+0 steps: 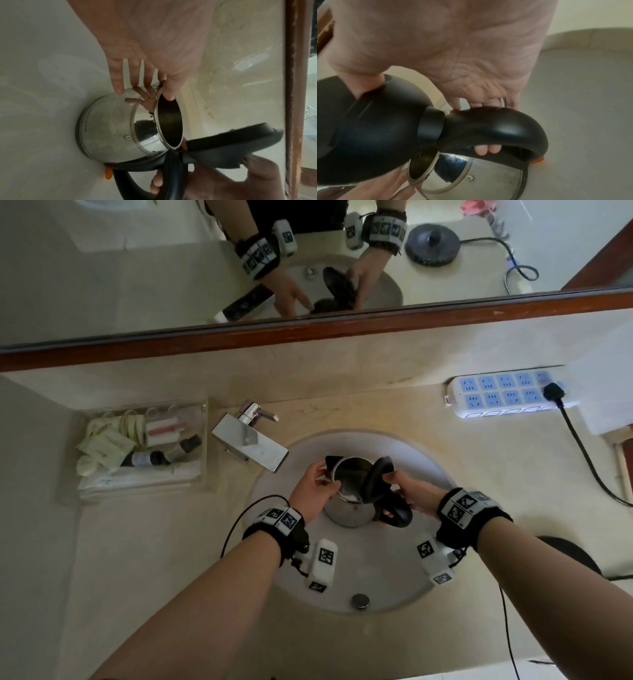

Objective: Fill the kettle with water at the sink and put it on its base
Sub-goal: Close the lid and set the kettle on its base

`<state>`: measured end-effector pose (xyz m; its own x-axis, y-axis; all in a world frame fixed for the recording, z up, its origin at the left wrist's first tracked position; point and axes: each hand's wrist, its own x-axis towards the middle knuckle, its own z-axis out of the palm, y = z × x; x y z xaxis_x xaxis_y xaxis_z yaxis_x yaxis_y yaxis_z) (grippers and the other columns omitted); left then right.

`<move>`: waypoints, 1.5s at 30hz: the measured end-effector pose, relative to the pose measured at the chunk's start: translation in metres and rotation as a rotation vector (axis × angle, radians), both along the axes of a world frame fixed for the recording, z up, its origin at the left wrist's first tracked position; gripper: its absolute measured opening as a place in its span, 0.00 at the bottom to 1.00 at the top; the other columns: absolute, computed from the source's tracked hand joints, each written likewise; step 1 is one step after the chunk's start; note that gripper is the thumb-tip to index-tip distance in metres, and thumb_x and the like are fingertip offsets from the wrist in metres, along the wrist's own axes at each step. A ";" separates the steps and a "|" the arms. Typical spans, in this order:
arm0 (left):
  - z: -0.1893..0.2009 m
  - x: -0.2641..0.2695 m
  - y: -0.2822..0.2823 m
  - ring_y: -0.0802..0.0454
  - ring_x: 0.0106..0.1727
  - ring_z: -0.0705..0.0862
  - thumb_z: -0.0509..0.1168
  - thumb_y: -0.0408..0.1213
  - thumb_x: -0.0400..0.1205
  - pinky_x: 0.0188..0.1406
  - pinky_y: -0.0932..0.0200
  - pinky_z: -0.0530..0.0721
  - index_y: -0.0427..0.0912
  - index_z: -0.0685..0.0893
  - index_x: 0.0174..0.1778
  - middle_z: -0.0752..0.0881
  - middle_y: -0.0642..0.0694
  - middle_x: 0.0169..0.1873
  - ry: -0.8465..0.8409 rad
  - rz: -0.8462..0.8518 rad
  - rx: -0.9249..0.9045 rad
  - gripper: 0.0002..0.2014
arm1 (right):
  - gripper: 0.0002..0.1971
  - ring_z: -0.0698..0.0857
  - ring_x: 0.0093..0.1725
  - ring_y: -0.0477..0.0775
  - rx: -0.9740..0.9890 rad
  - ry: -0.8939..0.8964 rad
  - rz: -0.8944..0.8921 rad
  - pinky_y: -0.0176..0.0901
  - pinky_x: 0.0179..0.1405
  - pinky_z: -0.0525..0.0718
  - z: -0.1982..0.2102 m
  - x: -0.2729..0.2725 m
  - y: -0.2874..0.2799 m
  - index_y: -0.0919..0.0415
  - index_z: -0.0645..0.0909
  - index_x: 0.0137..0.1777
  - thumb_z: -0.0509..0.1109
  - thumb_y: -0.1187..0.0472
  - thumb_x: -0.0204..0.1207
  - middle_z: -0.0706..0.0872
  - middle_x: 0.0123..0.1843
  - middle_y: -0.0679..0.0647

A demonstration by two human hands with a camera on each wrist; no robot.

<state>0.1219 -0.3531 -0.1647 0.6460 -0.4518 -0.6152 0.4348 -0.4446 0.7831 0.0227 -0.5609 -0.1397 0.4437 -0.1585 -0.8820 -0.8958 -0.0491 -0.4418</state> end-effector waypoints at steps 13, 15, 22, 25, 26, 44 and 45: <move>0.000 -0.005 -0.006 0.54 0.44 0.83 0.60 0.38 0.88 0.56 0.49 0.83 0.35 0.79 0.64 0.85 0.45 0.46 0.037 0.151 -0.053 0.13 | 0.23 0.83 0.46 0.55 -0.041 -0.013 0.119 0.44 0.47 0.79 0.038 0.011 0.014 0.52 0.69 0.75 0.55 0.42 0.84 0.81 0.53 0.57; 0.003 -0.009 -0.007 0.55 0.46 0.84 0.60 0.48 0.87 0.58 0.50 0.84 0.39 0.81 0.62 0.85 0.49 0.45 -0.002 0.136 -0.065 0.17 | 0.27 0.81 0.52 0.61 -0.040 0.008 0.105 0.46 0.50 0.78 0.039 0.016 0.018 0.50 0.64 0.80 0.55 0.40 0.84 0.79 0.59 0.59; 0.009 -0.012 -0.005 0.56 0.50 0.87 0.74 0.45 0.78 0.52 0.63 0.84 0.48 0.88 0.50 0.88 0.48 0.49 -0.309 0.050 -0.060 0.09 | 0.38 0.84 0.61 0.62 -0.103 0.021 0.084 0.53 0.59 0.82 0.022 0.032 0.026 0.50 0.65 0.80 0.57 0.29 0.76 0.82 0.69 0.59; 0.007 -0.009 -0.005 0.54 0.44 0.90 0.75 0.40 0.78 0.48 0.61 0.86 0.40 0.90 0.56 0.91 0.47 0.41 -0.325 0.068 -0.040 0.13 | 0.44 0.82 0.68 0.62 -0.141 -0.027 0.123 0.52 0.65 0.79 0.015 0.029 0.029 0.52 0.61 0.83 0.60 0.28 0.73 0.78 0.75 0.59; 0.005 -0.008 -0.005 0.52 0.44 0.90 0.75 0.39 0.78 0.49 0.59 0.86 0.40 0.89 0.58 0.90 0.47 0.41 -0.314 0.099 -0.024 0.14 | 0.44 0.79 0.72 0.62 -0.160 -0.054 0.155 0.52 0.70 0.76 0.013 0.025 0.029 0.53 0.59 0.85 0.63 0.30 0.74 0.76 0.78 0.59; -0.013 0.018 -0.011 0.51 0.52 0.82 0.79 0.44 0.73 0.53 0.58 0.81 0.42 0.77 0.68 0.81 0.48 0.54 -0.234 0.094 0.195 0.30 | 0.50 0.89 0.47 0.58 -0.251 -0.248 0.324 0.43 0.46 0.87 -0.013 -0.006 0.019 0.45 0.51 0.87 0.78 0.62 0.71 0.89 0.54 0.59; -0.016 0.020 -0.012 0.50 0.55 0.82 0.79 0.44 0.74 0.58 0.55 0.82 0.42 0.76 0.70 0.81 0.48 0.57 -0.202 0.080 0.184 0.31 | 0.49 0.89 0.48 0.58 -0.268 -0.242 0.325 0.43 0.46 0.87 -0.014 -0.007 0.020 0.46 0.53 0.86 0.78 0.61 0.70 0.88 0.55 0.59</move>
